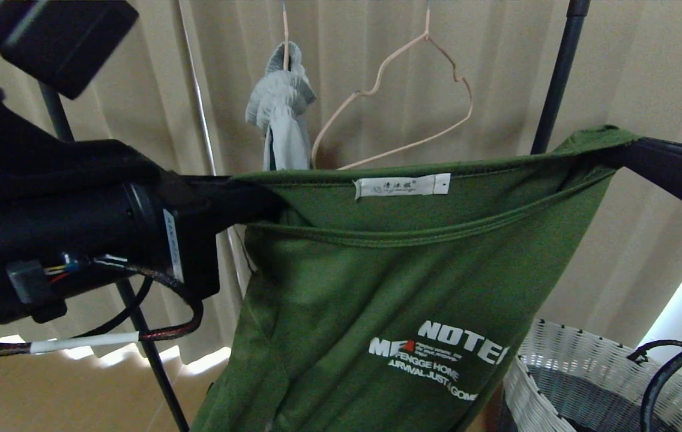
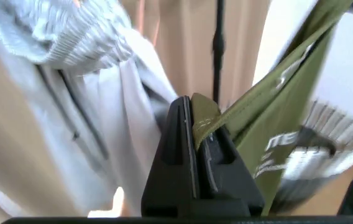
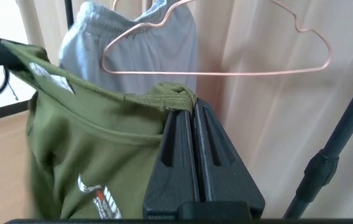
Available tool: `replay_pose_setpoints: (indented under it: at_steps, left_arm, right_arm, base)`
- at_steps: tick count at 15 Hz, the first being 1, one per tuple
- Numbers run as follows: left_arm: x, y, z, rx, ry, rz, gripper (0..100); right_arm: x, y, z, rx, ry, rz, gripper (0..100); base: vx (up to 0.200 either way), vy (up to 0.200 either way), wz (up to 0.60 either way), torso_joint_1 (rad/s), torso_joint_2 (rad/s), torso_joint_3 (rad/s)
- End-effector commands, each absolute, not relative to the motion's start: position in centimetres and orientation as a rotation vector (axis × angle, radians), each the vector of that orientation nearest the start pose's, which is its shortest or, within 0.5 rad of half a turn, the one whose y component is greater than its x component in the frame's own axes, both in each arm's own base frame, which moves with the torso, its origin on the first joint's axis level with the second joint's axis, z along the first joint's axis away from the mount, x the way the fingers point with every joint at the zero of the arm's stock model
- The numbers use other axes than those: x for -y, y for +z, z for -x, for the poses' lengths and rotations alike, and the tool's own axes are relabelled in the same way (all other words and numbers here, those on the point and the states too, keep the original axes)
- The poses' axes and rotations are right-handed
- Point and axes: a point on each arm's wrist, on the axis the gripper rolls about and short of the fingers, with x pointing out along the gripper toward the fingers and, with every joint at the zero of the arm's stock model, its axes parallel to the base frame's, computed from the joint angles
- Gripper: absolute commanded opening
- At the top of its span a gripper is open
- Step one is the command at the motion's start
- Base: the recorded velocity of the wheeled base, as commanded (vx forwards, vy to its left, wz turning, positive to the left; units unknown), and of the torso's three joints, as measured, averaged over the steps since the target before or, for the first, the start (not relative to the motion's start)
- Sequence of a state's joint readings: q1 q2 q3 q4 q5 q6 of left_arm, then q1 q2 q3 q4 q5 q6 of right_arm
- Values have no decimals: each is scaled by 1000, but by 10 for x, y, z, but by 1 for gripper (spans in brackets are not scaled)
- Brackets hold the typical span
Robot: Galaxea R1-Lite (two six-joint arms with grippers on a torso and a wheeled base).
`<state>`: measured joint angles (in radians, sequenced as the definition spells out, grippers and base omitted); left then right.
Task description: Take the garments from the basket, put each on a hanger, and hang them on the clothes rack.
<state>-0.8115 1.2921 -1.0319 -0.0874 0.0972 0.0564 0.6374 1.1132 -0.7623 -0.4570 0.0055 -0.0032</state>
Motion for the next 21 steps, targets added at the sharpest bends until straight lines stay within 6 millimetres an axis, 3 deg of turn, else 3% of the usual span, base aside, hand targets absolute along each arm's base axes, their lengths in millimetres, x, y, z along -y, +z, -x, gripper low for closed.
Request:
replay_pose_setpoints:
  at_steps: [1,7,9,12,15,21]
  left_arm:
    - [142,312,-144,-194,-630,-161,0]
    - [126,318,-135,-169,-600,-145,0]
    - [116,309,-124,-183,-603,-157,0]
    - [108,308,-110,-177,-744,-137,0]
    - [105,322,-114,-134,-773,-108,0]
    - [101,308,-111,-168,-788,-119,0]
  right_arm:
    - [-97,287,-135,83,625,-18,0]
    - [-106,287,-156,69,601,-13,0]
    - [-106,285,-160,64,585,-9,0]
    - [-105,285,-160,67,582,-10,0]
    - [-105,287,-160,75,582,-9,0]
    - [-108,289,-167,76,576,-11,0]
  base:
    - [0,0,0,0,0,0]
    - [0,0,0,0,0,0]
    - [0,0,0,0,0,0]
    - [0,0,0,0,0,0]
    - [0,0,0,0,0,0]
    - [0,0,0,0,0,0]
